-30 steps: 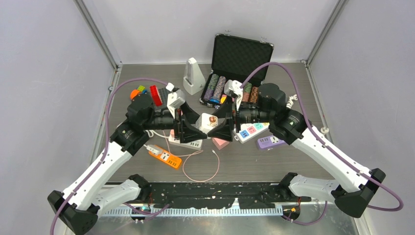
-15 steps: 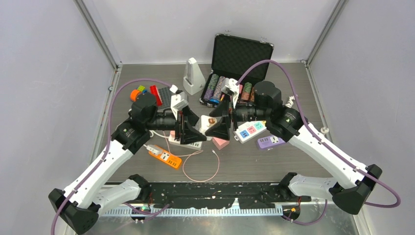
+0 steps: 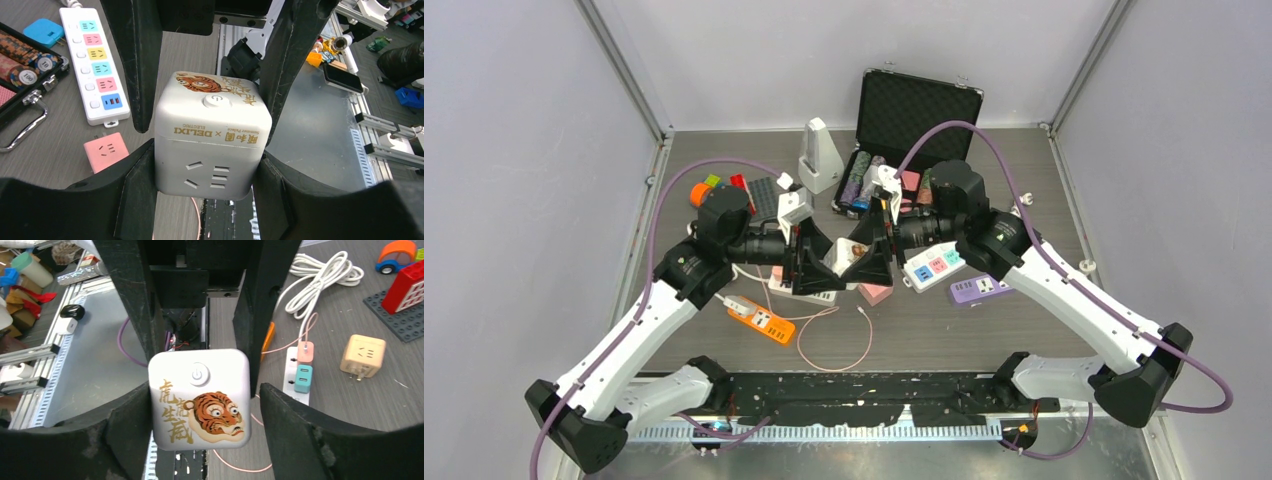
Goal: Insert the plug
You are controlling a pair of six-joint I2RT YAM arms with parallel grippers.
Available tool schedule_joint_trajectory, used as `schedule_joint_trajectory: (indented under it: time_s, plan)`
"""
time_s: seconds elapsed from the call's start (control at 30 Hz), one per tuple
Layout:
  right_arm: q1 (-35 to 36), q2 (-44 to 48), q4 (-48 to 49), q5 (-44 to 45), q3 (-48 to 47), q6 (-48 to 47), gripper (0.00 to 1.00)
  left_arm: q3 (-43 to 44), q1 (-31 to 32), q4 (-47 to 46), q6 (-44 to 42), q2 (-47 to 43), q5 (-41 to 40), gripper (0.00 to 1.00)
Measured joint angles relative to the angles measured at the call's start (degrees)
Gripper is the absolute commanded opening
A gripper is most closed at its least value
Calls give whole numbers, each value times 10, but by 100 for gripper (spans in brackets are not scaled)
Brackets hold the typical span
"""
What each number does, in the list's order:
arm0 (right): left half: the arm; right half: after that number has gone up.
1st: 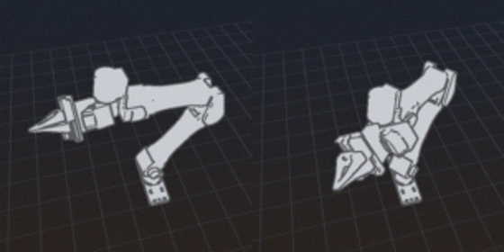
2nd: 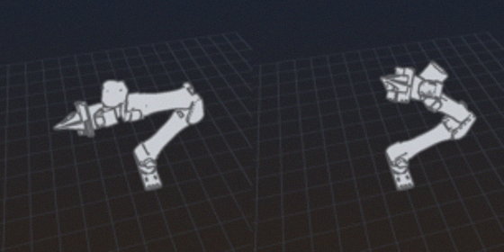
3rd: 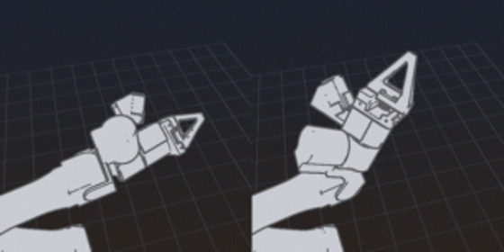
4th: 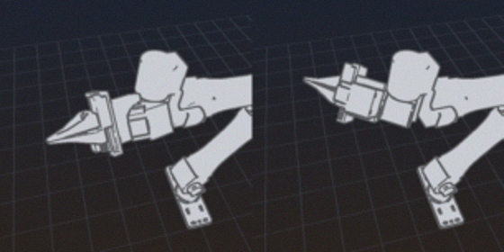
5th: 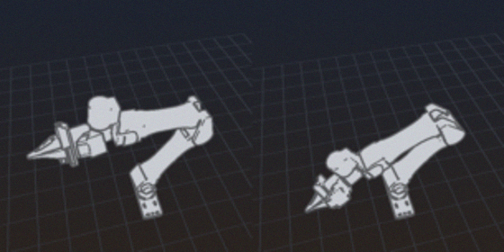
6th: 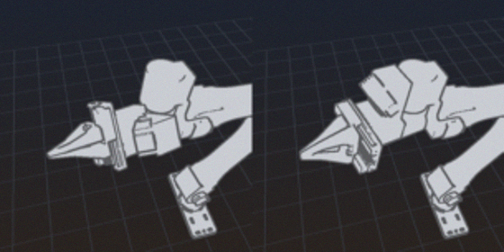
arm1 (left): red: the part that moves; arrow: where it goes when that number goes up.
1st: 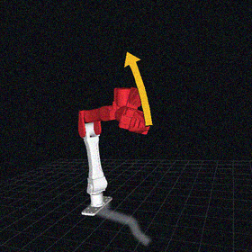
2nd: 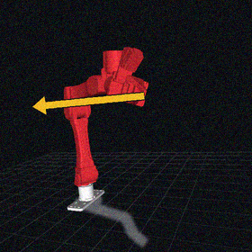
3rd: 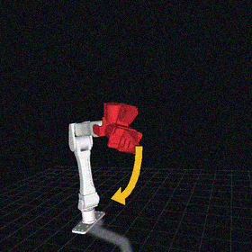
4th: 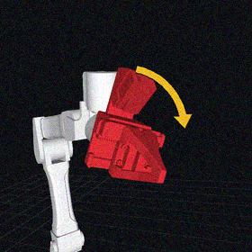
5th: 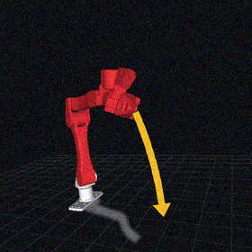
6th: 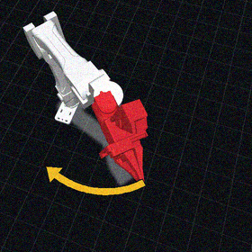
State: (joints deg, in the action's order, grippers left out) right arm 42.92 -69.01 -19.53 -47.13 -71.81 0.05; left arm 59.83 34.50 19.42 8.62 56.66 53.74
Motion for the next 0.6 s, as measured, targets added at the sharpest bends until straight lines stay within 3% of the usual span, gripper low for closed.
schedule_joint_trajectory:
  time_s: [0.07,0.1,0.13,0.17,0.23,0.3,0.4,0.43,0.6]
  plan:
    - [0,0,-6,-11,-1,-6,56,1,0,4,-1,0,0,0]
    - [0,0,-10,-17,-2,-10,41,1,0,7,-2,1,0,0]
    - [2,-1,-15,-18,-4,-15,32,2,0,10,-1,1,4,0]
    - [2,-2,-19,-18,-7,-18,18,2,0,11,-1,1,6,10]
    - [2,-3,-24,-18,-11,-21,7,4,0,14,-1,1,4,43]
    - [2,-4,-25,-14,-13,-21,6,6,0,16,-1,2,0,70]
    - [5,-3,-29,9,-18,-19,5,9,0,21,-2,0,-24,95]
    - [5,-2,-30,22,-18,-19,5,9,0,23,-2,-2,-35,99]
    - [-16,23,-37,123,-1,-8,5,-8,0,27,-1,-53,-139,100]
